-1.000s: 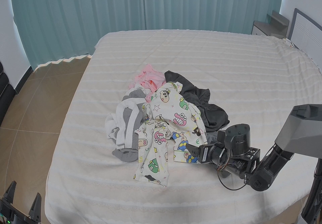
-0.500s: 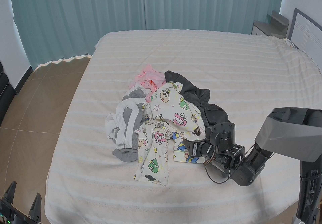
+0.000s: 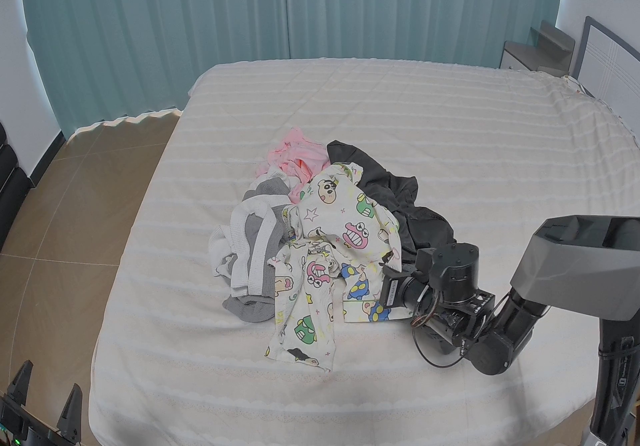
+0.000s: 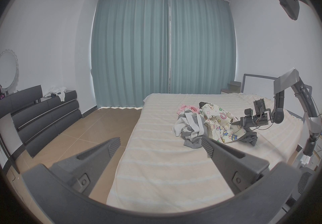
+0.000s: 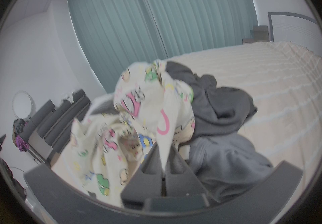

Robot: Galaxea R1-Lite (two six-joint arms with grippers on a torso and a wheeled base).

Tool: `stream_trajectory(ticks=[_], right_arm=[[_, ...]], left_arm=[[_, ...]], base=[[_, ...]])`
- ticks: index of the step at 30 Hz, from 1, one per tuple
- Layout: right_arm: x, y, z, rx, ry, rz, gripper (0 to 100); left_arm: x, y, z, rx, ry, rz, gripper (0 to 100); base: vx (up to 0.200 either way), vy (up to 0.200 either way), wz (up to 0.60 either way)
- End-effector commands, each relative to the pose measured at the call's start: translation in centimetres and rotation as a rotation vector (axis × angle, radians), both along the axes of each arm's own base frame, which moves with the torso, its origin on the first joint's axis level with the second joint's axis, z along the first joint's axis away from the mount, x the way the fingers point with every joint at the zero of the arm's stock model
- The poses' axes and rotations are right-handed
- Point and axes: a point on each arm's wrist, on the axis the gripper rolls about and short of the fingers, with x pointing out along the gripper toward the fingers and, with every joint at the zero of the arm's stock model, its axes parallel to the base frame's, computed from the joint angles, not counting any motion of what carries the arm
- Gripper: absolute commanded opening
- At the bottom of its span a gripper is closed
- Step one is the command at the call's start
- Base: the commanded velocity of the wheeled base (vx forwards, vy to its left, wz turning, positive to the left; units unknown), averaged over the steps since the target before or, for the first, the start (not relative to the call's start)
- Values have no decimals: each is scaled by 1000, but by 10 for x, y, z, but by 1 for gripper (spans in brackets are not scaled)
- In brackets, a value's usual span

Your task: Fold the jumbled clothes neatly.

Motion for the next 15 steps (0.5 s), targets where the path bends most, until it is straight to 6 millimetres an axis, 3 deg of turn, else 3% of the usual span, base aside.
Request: stream_trajectory(ticks=[1,4,6,7,8,10,15], right_arm=[[-24,-17,50,107,-138,4,0],[-39,-24,69,148,-205,14,0],[-66,-32,93,184,-243,80,0],[-68,-32,95,189,-245,86,0],[-86,-37,107,210,-261,135,0],[-102,-40,119,234,-286,175,0],[-127,-45,148,304,-368,223,0]], left_arm=[[0,0,-3,1,-2,2,100],[0,0,-3,11,-2,2,100],[0,0,-4,11,-1,2,100],[0,0,-3,11,-2,2,100],[0,0,-3,11,-2,2,100],[0,0,-4,15,0,0,100],[0,0,-3,18,-2,0,100]], base=[[0,0,0],[0,0,0],[0,0,0],[0,0,0],[0,0,0],[0,0,0],[0,0,0]])
